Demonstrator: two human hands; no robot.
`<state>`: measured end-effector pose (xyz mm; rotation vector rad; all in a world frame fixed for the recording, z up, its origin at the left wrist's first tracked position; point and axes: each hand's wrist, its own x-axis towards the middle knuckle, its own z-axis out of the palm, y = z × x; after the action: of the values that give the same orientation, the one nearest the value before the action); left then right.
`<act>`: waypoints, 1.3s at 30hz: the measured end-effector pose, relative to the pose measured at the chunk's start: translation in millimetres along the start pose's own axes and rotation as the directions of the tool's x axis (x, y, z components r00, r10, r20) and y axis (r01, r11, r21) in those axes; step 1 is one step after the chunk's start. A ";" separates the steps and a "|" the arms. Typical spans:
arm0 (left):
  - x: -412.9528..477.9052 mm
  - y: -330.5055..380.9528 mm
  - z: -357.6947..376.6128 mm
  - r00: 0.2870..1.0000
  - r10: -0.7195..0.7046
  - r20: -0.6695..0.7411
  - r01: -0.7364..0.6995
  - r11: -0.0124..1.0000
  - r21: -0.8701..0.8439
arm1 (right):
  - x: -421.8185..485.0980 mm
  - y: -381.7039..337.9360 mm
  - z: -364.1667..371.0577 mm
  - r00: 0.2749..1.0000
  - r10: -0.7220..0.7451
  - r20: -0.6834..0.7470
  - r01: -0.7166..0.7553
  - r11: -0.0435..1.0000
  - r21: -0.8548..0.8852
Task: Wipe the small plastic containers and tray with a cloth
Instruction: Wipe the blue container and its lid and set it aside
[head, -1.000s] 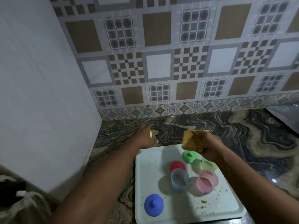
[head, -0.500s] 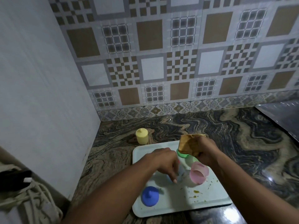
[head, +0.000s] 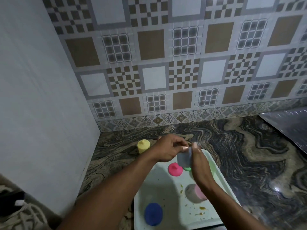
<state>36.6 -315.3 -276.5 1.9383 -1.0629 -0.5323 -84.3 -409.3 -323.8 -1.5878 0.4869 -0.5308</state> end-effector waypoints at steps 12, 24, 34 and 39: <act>12.0 18.9 -16.4 0.998 -0.008 0.068 0.019 0.986 -0.168 | 29.9 -22.2 -14.7 0.795 0.540 0.277 -0.580 0.542 0.608; 16.0 16.7 -18.5 0.993 -0.067 0.100 0.101 0.913 -0.394 | 26.1 -36.1 -18.1 0.784 0.523 0.335 -0.593 0.470 0.654; 22.3 16.2 -17.8 0.997 -0.070 0.023 0.073 0.889 -0.452 | 35.2 -47.3 -16.7 0.750 0.569 0.338 -0.629 0.455 0.630; 22.5 25.4 -18.7 0.999 -0.018 -0.027 0.010 0.956 -0.292 | 45.1 -53.2 -13.0 0.852 0.499 0.159 -0.489 0.648 0.584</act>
<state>49.6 -332.5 -244.3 1.6892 -0.8969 -0.6296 -56.0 -442.4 -267.8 -0.7687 0.6583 -0.2313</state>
